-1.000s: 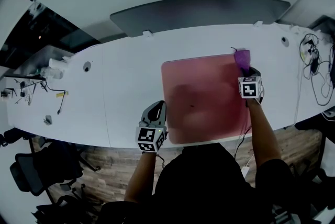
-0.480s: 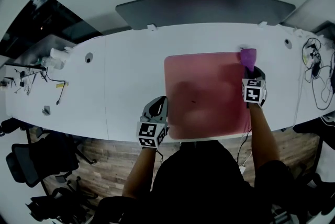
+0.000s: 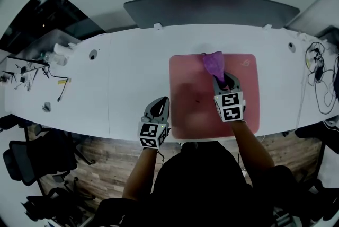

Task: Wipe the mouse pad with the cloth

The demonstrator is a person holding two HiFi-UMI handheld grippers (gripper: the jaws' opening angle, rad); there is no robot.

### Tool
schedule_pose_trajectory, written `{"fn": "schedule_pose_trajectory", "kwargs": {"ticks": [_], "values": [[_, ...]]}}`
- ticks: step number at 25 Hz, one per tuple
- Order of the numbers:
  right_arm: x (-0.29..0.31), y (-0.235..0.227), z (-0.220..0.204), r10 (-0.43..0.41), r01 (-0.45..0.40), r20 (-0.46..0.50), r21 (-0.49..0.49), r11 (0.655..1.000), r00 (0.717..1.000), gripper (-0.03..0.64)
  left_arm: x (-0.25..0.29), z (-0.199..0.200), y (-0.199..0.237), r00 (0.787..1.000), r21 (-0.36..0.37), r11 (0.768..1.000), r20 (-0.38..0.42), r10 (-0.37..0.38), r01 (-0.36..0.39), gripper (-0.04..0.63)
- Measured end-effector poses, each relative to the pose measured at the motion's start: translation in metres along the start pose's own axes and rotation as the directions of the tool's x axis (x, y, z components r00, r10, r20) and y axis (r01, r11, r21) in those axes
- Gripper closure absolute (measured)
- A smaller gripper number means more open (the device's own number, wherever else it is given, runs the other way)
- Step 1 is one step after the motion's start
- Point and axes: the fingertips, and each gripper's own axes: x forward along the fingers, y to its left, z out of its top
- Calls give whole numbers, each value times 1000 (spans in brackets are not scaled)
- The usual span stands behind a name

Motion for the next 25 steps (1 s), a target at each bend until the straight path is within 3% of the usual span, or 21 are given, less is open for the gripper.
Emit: {"fn": "schedule_pose_trajectory", "kwargs": {"ticks": [5,9,19,25], "values": [[21,72,2,135,-136,-25,-22,990,990,488,-13,-8,8,1000,-12,1000,-6,26,-26,574],[41,114,-7,197,-200,-72,-32,979,978,486,-23,-16,13,999,-23,999,-12,43,-43,574],[78,167,-36,245,-263,-193,-77,962,950,486,-50,-39,27,996,-38,996,-59,73,-75,574],[85,170,-40,222,-244,-200,-93,965,954,488,-54,-37,29,996,-29,996,-33,82,-83,574]]}}
